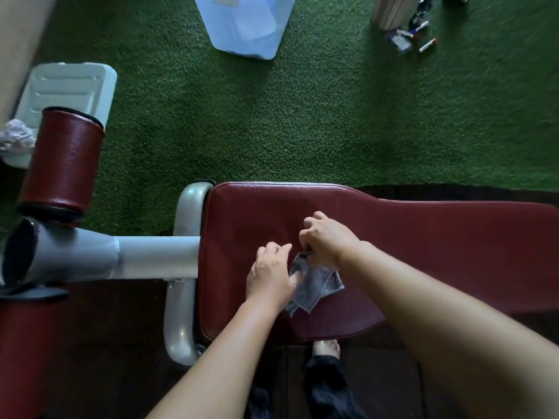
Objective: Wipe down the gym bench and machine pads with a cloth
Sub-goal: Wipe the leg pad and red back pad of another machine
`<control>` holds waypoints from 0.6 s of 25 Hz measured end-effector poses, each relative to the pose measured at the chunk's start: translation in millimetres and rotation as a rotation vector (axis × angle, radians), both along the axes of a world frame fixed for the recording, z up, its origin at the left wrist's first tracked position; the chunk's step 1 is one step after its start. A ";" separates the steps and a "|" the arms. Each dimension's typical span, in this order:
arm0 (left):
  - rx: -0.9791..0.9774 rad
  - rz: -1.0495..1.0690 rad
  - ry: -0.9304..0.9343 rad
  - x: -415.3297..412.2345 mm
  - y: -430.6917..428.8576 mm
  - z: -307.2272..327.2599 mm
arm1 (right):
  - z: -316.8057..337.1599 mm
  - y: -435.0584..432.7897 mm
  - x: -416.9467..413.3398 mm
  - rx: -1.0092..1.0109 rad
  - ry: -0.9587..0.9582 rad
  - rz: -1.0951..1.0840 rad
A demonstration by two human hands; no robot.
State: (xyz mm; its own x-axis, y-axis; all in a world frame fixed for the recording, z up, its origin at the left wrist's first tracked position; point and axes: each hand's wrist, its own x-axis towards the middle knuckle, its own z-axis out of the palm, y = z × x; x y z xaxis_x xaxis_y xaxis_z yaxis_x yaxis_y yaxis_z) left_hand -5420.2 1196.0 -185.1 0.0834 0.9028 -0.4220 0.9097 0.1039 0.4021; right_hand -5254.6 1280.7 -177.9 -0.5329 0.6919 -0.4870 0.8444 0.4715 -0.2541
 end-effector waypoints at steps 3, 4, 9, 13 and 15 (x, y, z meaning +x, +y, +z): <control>-0.062 0.014 -0.047 5.5 8.9 1.7 | 12.9 -4.0 7.2 -0.120 0.176 -0.107; -0.098 0.025 -0.067 6.0 10.9 3.4 | 20.8 -4.9 10.6 -0.154 0.211 -0.174; -0.169 0.147 -0.199 9.1 20.5 56.4 | 86.0 -6.5 37.5 -0.155 0.295 -0.370; -0.169 0.336 -0.316 11.2 35.1 123.4 | 140.7 -25.2 35.6 -0.008 0.359 -0.371; -0.220 0.453 -0.422 12.7 38.5 156.4 | 167.6 -39.6 24.3 0.051 0.428 -0.410</control>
State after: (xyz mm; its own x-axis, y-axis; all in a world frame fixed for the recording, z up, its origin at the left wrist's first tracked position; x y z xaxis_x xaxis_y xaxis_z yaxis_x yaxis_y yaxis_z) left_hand -5407.5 1234.5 -28.8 -0.0865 0.7838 -0.6150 0.5253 0.5604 0.6403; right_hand -5230.3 1241.1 -10.2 -0.3588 0.8997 -0.2488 0.7878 0.1489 -0.5976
